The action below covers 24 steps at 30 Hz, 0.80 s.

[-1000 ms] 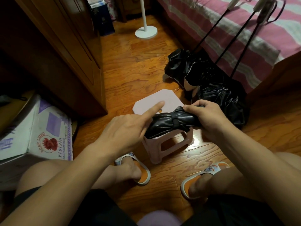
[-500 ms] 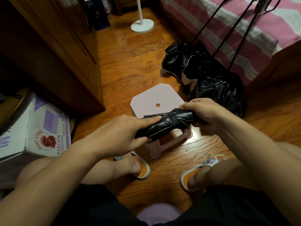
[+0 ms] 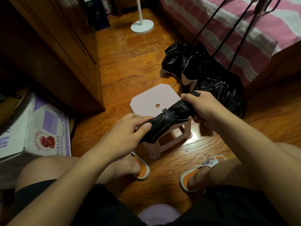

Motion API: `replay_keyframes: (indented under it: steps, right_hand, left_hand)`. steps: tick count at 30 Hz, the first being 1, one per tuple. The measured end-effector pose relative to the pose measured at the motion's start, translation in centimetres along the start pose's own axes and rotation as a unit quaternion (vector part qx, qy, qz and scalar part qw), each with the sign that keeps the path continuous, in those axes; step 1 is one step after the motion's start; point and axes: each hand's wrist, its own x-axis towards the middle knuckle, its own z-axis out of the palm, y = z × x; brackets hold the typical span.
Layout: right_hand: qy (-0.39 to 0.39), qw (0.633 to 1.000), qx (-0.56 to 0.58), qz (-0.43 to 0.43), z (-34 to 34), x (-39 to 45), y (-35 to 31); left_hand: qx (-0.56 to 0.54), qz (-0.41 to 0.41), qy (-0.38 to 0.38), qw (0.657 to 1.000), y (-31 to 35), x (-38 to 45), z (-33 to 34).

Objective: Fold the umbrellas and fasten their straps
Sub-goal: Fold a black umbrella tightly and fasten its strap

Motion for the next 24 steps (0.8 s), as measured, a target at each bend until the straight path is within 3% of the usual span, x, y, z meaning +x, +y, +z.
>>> replay_keyframes:
  steps: [3,6,8,12,13,15,17,20,22,24]
  right_hand:
    - [0.026,0.999,0.013,0.015,0.0,0.5,-0.1]
    - [0.035,0.996,0.061,0.060,0.4,1.1,0.2]
    - [0.022,0.989,0.105,0.103,1.2,2.1,0.6]
    - [-0.011,0.977,0.124,0.170,3.3,5.8,2.5]
    - [-0.003,0.981,0.088,0.172,3.7,6.8,3.2]
    - [0.051,0.979,-0.158,0.122,3.5,8.6,4.8]
    - [0.120,0.910,-0.396,-0.007,3.0,9.6,6.1]
    - [0.054,0.883,-0.444,-0.144,4.1,9.6,6.3]
    - [0.025,0.877,-0.456,-0.152,5.5,10.2,7.2]
    - [0.048,0.875,-0.462,-0.137,6.7,11.1,8.0]
  left_hand:
    - [0.078,0.068,0.099,0.990,1.1,0.4,-0.3]
    - [0.237,0.199,0.081,0.947,1.0,1.8,0.1]
    - [0.303,0.213,0.056,0.927,-0.8,3.8,0.6]
    - [0.183,0.148,-0.004,0.972,-6.3,9.3,2.3]
    - [0.152,0.137,-0.026,0.978,-7.7,10.6,2.9]
    - [0.135,0.128,-0.052,0.981,-10.5,12.6,4.7]
    - [0.125,0.116,-0.056,0.984,-12.9,14.0,6.5]
    - [0.087,0.101,-0.052,0.990,-15.0,15.1,8.3]
    - [0.068,0.109,-0.030,0.991,-15.6,15.4,9.0]
    - [0.060,0.104,-0.001,0.993,-15.6,15.1,9.4]
